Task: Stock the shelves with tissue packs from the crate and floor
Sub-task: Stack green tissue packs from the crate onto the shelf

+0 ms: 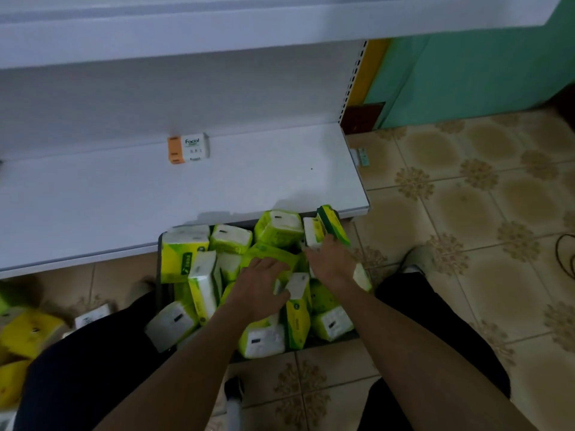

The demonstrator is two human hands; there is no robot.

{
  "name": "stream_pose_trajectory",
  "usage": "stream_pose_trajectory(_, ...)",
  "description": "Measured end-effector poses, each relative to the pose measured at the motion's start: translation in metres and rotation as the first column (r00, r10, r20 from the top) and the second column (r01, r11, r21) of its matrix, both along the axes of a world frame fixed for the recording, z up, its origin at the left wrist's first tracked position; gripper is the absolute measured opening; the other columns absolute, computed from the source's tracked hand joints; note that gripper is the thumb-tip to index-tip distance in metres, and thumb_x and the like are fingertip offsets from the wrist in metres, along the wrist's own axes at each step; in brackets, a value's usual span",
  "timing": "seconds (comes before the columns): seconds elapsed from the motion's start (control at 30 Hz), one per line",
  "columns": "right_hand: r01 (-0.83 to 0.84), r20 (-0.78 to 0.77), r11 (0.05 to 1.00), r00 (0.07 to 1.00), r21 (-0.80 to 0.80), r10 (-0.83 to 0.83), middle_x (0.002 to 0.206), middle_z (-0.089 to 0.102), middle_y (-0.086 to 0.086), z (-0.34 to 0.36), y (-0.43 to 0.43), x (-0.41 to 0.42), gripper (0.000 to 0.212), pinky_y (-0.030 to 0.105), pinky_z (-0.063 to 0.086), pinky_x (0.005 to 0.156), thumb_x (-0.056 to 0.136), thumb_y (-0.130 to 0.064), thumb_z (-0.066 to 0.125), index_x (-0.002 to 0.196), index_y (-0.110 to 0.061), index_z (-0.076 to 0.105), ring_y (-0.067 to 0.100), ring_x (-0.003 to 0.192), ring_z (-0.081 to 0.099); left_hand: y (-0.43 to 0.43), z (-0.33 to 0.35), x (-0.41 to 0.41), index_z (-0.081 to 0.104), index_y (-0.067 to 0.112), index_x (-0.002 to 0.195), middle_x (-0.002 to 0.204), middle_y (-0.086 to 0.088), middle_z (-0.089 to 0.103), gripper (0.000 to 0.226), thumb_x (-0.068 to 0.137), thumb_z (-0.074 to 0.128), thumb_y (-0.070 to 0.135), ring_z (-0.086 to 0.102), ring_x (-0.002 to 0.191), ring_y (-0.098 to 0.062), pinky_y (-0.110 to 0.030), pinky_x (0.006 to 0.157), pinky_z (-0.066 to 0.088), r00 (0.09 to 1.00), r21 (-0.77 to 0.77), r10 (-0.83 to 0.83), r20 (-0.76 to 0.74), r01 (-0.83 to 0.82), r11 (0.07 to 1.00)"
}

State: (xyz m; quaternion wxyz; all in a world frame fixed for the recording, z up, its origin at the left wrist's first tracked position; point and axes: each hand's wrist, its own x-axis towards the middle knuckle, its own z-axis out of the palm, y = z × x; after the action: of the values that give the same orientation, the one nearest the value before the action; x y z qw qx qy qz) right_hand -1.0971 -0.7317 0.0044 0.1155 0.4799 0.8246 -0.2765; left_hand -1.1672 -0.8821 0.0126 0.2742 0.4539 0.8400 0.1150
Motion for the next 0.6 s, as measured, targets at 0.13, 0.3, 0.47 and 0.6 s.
stream_pose_trajectory(0.13,0.046,-0.066,0.999,0.997,0.018,-0.045,0.119,0.057,0.015,0.009,-0.004,0.000,0.040,0.038,0.044,0.082,0.096,-0.037,0.044,0.118,-0.004,0.049,0.033,0.108,0.056,-0.003,0.011,-0.012,0.041,0.020,0.136,0.137,-0.003,0.043,0.092,0.057,0.020,0.062,0.035,0.127,-0.024,-0.032,0.099,0.035,0.998,0.024,0.048,0.051,-0.049,0.998)
stream_pose_trajectory(0.3,-0.094,-0.232,0.995,0.968,0.016,0.096,0.114,0.061,0.017,0.039,0.002,0.006,0.041,0.035,0.046,0.081,0.093,-0.032,0.053,0.123,-0.005,0.052,0.032,0.103,0.059,-0.010,0.040,-0.028,0.041,0.013,0.135,0.129,-0.012,0.050,0.060,0.082,0.037,0.040,0.050,0.116,-0.030,-0.035,0.088,0.043,0.986,0.113,0.167,-0.009,-0.164,0.980)
stream_pose_trajectory(0.47,-0.189,-0.483,0.982,0.861,-0.018,0.157,0.116,0.057,0.016,0.085,-0.008,0.004,0.042,0.040,0.050,0.084,0.085,-0.004,0.057,0.127,-0.012,0.056,0.030,0.104,0.057,-0.014,0.078,-0.032,0.013,0.018,0.147,0.144,-0.015,0.029,0.075,0.089,0.057,0.030,0.050,0.116,-0.032,-0.035,0.090,0.042,0.942,0.286,0.326,0.074,-0.333,0.898)
stream_pose_trajectory(0.6,-0.233,-0.592,0.973,0.782,0.011,0.194,0.127,0.051,0.012,0.114,-0.029,0.001,0.051,0.043,0.052,0.088,0.076,0.000,0.062,0.122,-0.019,0.057,0.026,0.107,0.056,-0.023,0.111,-0.029,0.009,0.024,0.147,0.144,-0.013,0.029,0.081,0.086,0.061,0.028,0.058,0.103,-0.030,-0.033,0.085,0.043,0.930,0.385,0.335,0.152,-0.368,0.846)
